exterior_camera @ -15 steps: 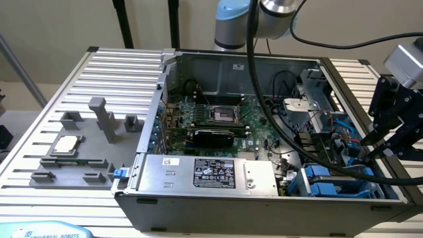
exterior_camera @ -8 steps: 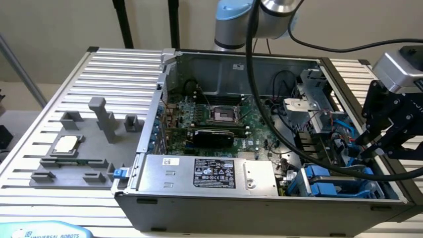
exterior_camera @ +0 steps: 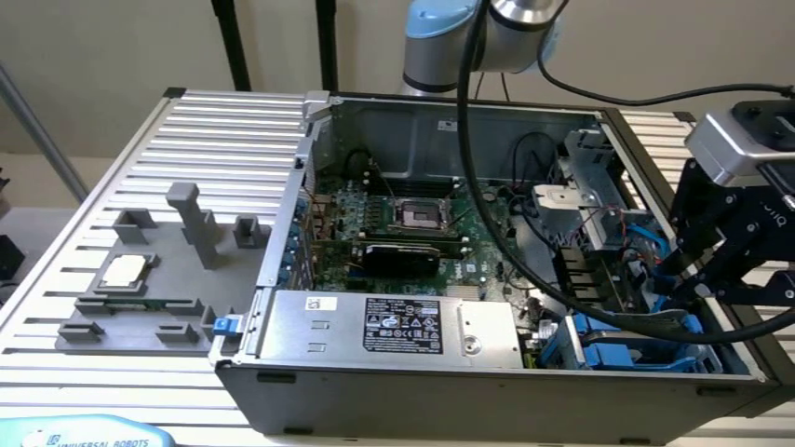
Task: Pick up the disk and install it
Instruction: 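Insert the first disk wire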
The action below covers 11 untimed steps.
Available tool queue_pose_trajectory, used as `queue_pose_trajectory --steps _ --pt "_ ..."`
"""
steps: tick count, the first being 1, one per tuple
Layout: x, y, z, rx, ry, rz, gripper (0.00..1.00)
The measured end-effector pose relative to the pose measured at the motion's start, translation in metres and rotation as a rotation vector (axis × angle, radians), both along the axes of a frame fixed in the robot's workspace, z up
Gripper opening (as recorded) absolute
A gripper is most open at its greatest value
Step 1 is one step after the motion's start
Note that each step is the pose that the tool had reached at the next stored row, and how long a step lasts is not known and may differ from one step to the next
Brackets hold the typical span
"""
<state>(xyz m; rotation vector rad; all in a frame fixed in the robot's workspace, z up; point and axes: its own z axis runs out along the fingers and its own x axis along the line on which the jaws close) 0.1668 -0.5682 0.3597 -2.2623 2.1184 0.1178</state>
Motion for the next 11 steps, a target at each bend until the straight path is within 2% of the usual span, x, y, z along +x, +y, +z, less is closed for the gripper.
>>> queue_pose_trajectory --steps 2,3,5,7,9,11 --pt "-0.001 0.0 -0.0012 0.0003 0.0 0.001 0.38" --pt "-0.003 0.0 -0.0016 0.0004 0.0 0.002 0.38" --pt "-0.005 0.0 -0.002 0.0004 0.0 0.004 0.51" --pt "-0.006 -0.001 -0.0019 0.0001 0.0 0.004 0.51" --pt "-0.006 -0.0059 -0.002 0.0008 0.0 0.004 0.51" --pt "-0.006 -0.0132 -0.002 0.0026 0.0 0.004 0.51"
